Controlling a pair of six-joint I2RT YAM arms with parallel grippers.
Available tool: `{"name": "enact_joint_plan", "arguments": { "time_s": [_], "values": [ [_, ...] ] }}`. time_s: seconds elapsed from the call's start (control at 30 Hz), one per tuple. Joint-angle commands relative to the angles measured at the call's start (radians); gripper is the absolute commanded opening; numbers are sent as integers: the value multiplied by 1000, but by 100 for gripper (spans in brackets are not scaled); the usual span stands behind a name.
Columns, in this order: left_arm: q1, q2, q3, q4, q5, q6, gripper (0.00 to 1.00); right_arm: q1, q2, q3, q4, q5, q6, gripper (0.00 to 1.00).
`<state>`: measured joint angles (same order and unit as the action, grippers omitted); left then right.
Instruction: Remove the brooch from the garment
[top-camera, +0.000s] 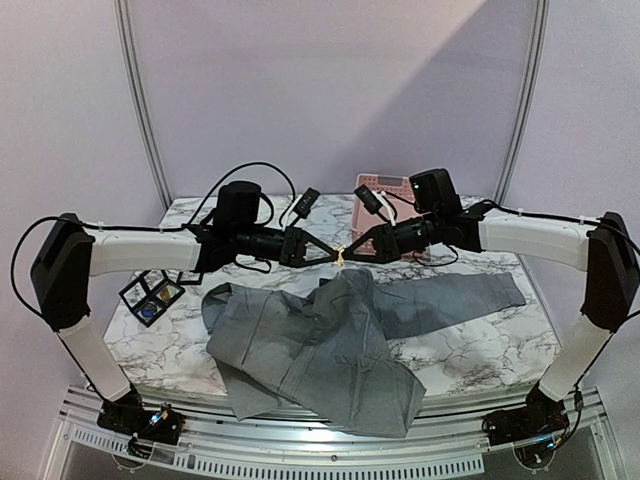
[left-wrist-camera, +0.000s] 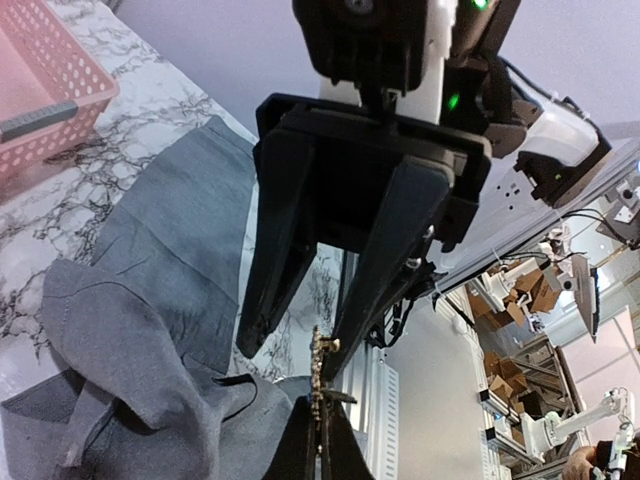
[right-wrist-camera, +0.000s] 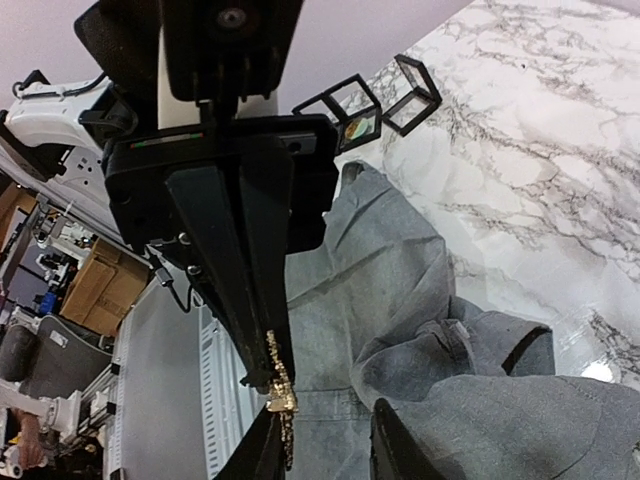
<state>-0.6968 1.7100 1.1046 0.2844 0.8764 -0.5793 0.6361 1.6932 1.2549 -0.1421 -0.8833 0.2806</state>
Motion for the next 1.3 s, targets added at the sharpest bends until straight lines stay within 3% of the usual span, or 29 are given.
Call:
{"name": "enact_joint_plan", "arguments": {
  "time_s": [0.0,0.2,0.3,0.6,1.27],
  "values": [
    [1,-9,16,49,45,-8,0,6,-107,-86,129,133,-1,31],
    [28,-38,15,55,64,-7,0,15,-224,-224,261,284,-3,37],
    [34,-45,15,70,79,-17,0,29,-250,-246,268,359,-11,45],
    [45,-51,2,147,105,-79,0,132,-212,-252,279,506,-18,51],
    [64,-28,-14,251,126,-172,0,205,-164,-229,296,536,-25,53]
  ]
}}
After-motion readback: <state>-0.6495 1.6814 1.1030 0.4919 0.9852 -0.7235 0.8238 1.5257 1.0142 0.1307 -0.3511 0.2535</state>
